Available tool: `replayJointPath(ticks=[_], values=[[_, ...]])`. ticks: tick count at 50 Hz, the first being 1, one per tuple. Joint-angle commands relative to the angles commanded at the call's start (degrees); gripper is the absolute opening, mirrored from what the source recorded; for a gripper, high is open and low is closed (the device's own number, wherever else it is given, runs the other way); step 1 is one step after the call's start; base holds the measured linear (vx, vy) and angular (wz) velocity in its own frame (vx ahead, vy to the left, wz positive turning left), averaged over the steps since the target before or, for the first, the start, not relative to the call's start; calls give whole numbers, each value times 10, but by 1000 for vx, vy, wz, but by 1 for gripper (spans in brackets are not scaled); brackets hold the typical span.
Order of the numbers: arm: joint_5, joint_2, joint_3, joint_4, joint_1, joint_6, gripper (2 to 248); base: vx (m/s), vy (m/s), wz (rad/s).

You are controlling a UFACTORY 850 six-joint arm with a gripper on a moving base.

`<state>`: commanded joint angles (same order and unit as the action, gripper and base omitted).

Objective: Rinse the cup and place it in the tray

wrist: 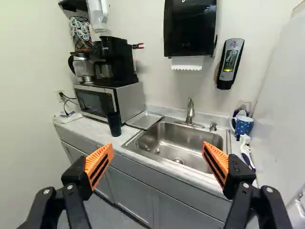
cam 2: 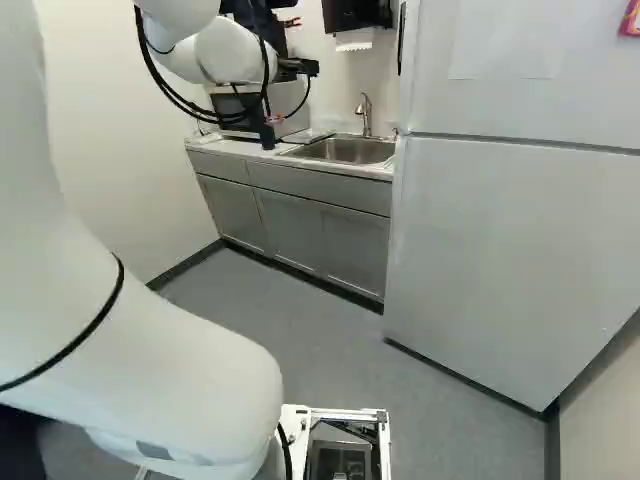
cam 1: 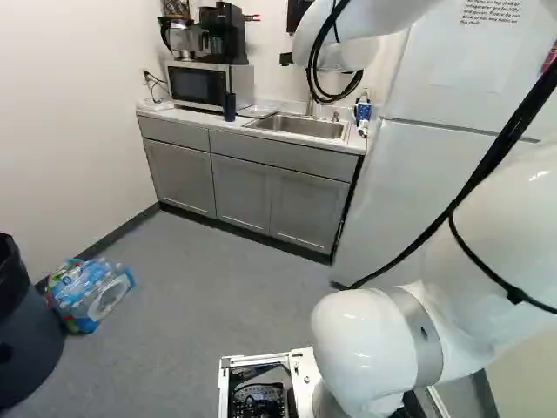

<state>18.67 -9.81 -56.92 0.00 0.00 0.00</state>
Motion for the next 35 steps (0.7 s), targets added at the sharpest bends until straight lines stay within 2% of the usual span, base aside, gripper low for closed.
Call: replayJointPath(ticks=[35], values=[[0,0,0,0,0,0,247,0,0,0]])
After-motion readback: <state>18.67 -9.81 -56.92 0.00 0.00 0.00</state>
